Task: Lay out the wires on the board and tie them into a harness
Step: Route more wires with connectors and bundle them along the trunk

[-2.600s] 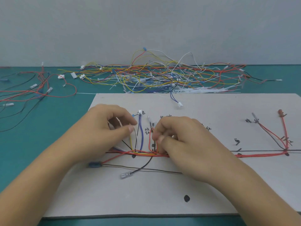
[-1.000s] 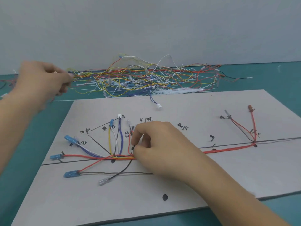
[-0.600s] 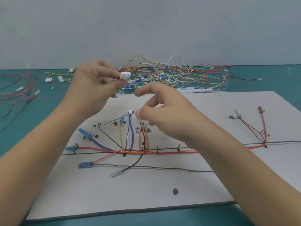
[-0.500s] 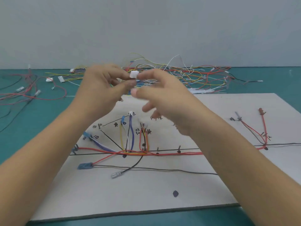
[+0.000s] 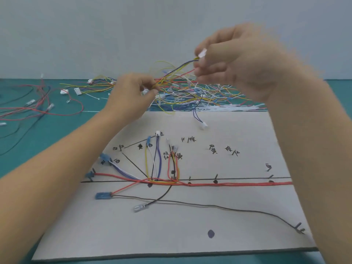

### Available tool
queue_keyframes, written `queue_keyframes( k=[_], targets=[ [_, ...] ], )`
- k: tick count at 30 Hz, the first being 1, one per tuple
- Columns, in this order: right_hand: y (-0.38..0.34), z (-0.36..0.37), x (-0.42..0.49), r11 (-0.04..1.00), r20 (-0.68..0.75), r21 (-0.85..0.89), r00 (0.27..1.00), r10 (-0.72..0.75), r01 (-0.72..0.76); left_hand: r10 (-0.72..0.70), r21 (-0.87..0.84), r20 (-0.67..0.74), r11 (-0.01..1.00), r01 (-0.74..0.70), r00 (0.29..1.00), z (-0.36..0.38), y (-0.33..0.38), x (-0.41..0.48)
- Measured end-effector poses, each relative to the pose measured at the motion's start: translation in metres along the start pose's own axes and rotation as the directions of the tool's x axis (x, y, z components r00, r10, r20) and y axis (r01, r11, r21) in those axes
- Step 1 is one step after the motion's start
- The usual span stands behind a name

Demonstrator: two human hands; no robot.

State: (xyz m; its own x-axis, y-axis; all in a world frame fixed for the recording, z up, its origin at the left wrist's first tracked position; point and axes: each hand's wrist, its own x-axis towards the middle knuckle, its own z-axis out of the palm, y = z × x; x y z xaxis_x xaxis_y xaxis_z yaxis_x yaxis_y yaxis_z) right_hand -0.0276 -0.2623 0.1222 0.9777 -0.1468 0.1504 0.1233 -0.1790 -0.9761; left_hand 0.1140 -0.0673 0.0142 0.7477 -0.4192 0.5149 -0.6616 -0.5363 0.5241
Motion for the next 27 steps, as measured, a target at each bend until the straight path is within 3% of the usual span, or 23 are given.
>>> queue_keyframes(
  k=[3,6,9,15,20,23,27],
  targets=[
    [-0.002,-0.015,-0.003,1.000,-0.125,0.002,0.992,0.025,-0.025,-0.012,0.003,-0.050,1.000,0.012,0.999,0.005,-0.012,0.010],
    [0.001,-0.021,-0.002,0.970,-0.278,0.243,0.956,0.098,-0.029,0.025,0.019,-0.044,1.000,-0.025,0.999,0.011,-0.007,0.017],
    [0.001,-0.025,-0.004,0.924,-0.301,0.381,0.949,0.092,0.031,0.035,0.000,-0.038,0.999,-0.035,0.999,0.013,0.006,0.023],
    [0.007,-0.022,-0.025,0.870,-0.289,0.482,0.956,0.041,0.108,0.046,-0.088,-0.168,0.994,-0.062,0.985,0.004,0.015,0.030],
    [0.037,-0.028,-0.045,0.634,-0.311,0.759,0.939,0.151,0.149,0.055,-0.177,-0.171,0.980,-0.085,0.984,0.003,0.020,0.019],
    [0.046,-0.033,-0.053,0.496,-0.325,0.837,0.939,0.110,0.232,0.060,-0.216,-0.166,0.972,-0.095,0.984,0.001,0.023,0.018],
    [0.047,-0.034,-0.059,0.390,-0.338,0.873,0.940,0.053,0.292,0.056,-0.203,-0.082,0.977,-0.071,0.995,-0.002,0.023,0.018]
  ],
)
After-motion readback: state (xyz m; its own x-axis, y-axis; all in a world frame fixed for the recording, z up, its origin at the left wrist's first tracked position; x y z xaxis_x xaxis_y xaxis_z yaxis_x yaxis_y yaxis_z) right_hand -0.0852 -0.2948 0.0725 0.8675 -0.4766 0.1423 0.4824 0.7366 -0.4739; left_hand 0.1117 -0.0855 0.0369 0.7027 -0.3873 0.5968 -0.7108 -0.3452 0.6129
